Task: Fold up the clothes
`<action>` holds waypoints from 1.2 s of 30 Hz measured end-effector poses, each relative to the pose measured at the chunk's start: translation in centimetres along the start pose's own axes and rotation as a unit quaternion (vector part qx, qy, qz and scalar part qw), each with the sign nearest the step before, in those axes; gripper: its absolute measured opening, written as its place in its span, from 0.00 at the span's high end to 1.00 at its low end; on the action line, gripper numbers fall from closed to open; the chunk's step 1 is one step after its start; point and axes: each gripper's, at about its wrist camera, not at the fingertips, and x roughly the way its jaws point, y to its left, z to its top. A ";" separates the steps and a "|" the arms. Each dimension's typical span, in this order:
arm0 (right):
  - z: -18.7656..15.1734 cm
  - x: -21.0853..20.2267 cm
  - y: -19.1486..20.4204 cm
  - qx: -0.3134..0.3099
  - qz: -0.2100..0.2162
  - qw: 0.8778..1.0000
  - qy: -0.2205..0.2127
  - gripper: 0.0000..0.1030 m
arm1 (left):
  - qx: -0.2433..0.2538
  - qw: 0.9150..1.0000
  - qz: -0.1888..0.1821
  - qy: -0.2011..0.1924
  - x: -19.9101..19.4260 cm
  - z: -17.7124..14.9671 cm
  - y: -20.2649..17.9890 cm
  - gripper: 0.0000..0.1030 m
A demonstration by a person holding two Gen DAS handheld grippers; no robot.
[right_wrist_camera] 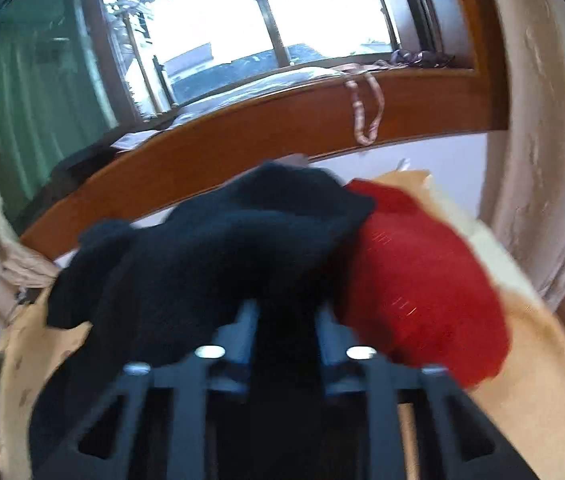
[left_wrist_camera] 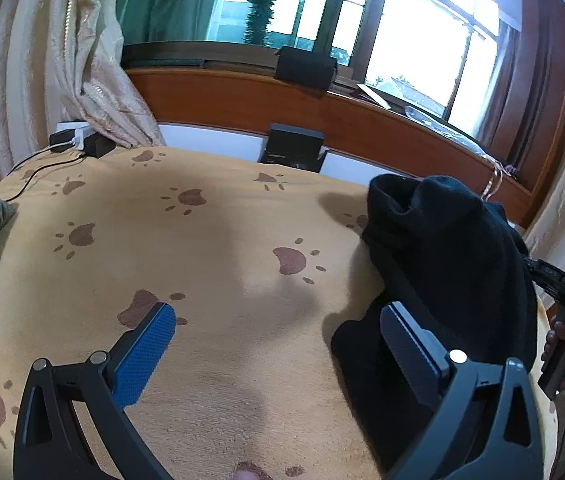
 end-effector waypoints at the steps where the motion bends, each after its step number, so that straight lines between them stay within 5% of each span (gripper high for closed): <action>1: -0.5 -0.8 0.5 -0.002 0.016 1.000 -0.005 0.84 | 0.003 1.000 -0.002 -0.001 0.0 0.0 -0.1 0.00; 9: -7.0 -12.7 6.2 -0.065 0.194 0.978 -0.040 0.93 | 0.005 0.999 -0.032 -0.001 0.2 0.0 -0.3 0.00; 13: -10.8 -16.3 8.4 -0.123 0.165 0.978 -0.041 0.93 | -0.024 0.998 -0.062 0.007 0.8 0.1 0.6 0.00; 16: -10.8 -17.0 6.2 -0.086 0.101 0.989 -0.067 0.91 | -0.029 0.997 -0.077 0.001 1.0 1.0 0.6 0.00; 19: -10.3 -16.7 3.7 -0.027 0.091 0.993 -0.075 0.62 | 0.022 0.997 -0.073 -0.024 0.9 3.1 -0.8 0.00; 21: -10.3 -16.5 2.9 -0.010 0.082 0.992 -0.099 0.16 | 0.093 0.990 -0.091 -0.046 1.0 4.9 -2.6 0.00; 24: -10.1 -16.3 2.5 0.001 0.081 0.989 -0.124 0.16 | 0.212 0.965 -0.156 -0.019 2.8 7.4 -5.8 0.00; 27: -10.0 -15.7 1.8 0.024 0.091 0.985 -0.144 0.16 | 0.275 0.942 -0.193 0.022 5.4 8.7 -8.2 0.00; 31: -10.1 -14.5 0.2 0.070 0.105 0.981 -0.148 0.16 | 0.257 0.931 -0.253 0.060 8.9 9.5 -9.6 0.00; 36: -10.0 -14.0 -0.5 0.078 0.096 0.983 -0.133 0.16 | 0.259 0.920 -0.288 0.062 11.8 9.3 -10.4 0.14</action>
